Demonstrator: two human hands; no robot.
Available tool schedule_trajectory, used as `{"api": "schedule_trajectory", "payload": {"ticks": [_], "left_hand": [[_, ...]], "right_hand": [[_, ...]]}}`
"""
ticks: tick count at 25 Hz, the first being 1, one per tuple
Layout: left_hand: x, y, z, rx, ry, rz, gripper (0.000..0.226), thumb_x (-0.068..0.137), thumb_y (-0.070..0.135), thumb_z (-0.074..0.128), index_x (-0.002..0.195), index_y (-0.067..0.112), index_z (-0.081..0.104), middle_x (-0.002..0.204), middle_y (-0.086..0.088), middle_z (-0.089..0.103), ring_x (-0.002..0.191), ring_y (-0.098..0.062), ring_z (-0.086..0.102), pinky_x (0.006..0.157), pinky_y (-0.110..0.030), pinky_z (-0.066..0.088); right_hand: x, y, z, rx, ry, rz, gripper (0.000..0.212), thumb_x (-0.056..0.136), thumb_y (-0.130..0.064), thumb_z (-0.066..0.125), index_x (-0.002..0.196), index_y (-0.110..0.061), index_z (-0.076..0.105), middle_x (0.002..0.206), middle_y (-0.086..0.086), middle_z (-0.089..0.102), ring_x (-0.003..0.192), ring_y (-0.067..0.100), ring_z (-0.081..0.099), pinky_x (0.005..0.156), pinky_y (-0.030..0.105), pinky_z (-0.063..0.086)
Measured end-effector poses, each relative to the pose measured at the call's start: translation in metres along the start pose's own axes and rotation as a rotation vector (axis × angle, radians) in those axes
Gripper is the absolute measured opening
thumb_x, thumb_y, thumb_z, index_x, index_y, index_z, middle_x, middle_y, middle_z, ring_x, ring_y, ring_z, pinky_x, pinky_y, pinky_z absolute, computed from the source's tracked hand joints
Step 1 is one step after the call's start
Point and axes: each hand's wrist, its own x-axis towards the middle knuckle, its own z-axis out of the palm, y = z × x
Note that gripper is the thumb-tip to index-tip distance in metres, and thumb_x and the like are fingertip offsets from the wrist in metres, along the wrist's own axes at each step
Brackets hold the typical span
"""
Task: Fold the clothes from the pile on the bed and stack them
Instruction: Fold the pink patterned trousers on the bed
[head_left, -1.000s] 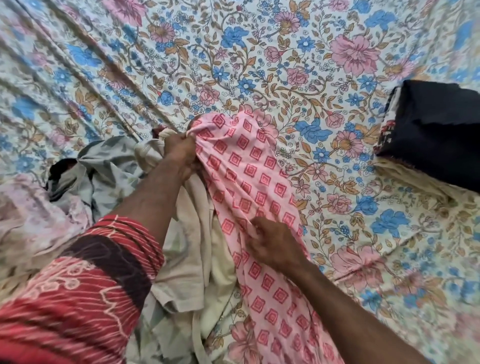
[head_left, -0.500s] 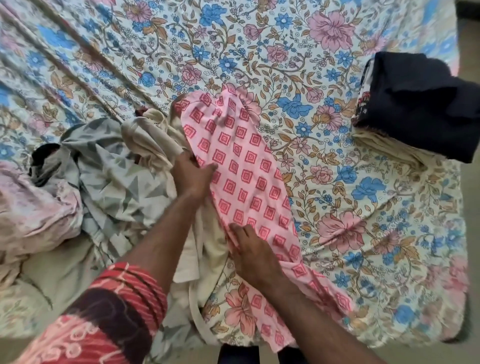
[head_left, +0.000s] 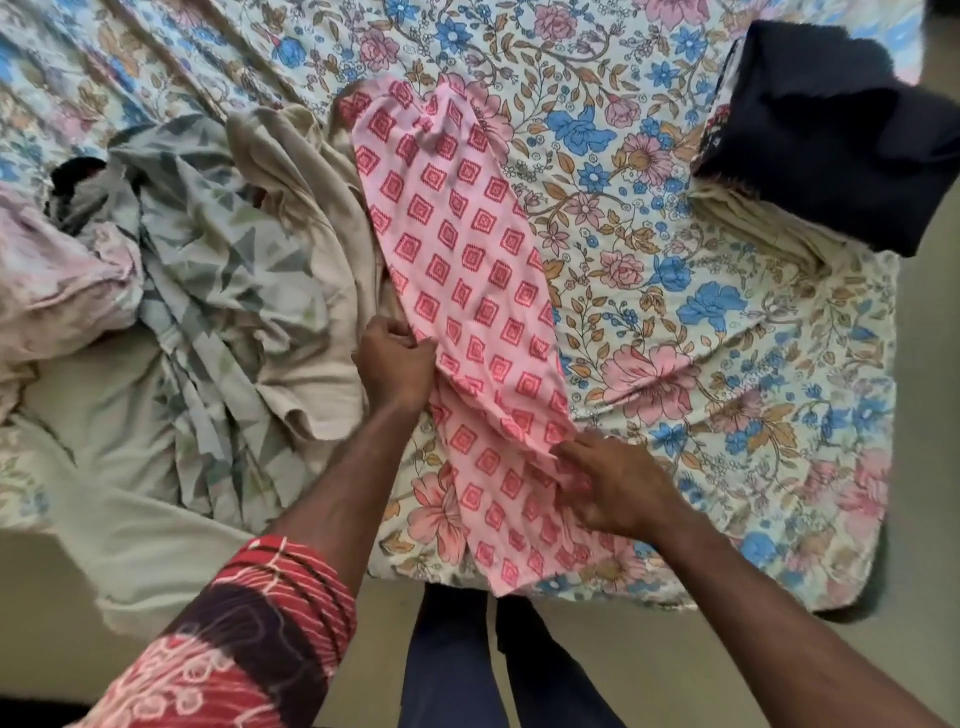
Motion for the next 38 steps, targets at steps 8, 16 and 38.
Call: {"api": "schedule_trajectory", "payload": {"ticks": [8,16,38], "left_hand": [[-0.084,-0.038,0.011,-0.147,-0.260,-0.209,0.046,0.081,0.052,0.081,0.097,0.012,0.065,0.085,-0.010,0.076,0.061,-0.027,0.075,0.054,-0.047,0.063],[-0.137,-0.119,-0.001,-0.190,-0.366,-0.390,0.033,0.080,0.038,0.086,0.095,0.011,0.072,0.091,-0.008,0.079,0.080,-0.026,0.077,0.062,-0.038,0.061],[-0.213,-0.208,-0.009,0.592,-0.080,0.527,0.025,0.082,0.014,0.075,0.104,0.016,0.063,0.096,-0.002,0.058,0.084,-0.023,0.057,0.071,-0.039,0.049]], "right_hand": [[-0.054,-0.018,0.037,0.041,-0.107,0.070,0.068,0.094,-0.024,0.071,0.154,-0.028,0.037,0.135,-0.002,0.056,0.108,0.017,0.063,0.089,0.034,0.060],[-0.063,-0.117,0.112,0.022,0.058,-0.034,0.058,0.090,-0.017,0.065,0.141,-0.018,0.038,0.121,0.007,0.053,0.095,0.031,0.063,0.070,0.048,0.058],[-0.093,0.026,0.102,0.203,0.348,0.023,0.055,0.088,-0.050,0.068,0.131,-0.021,0.051,0.129,-0.002,0.057,0.112,0.017,0.059,0.090,0.049,0.054]]}}
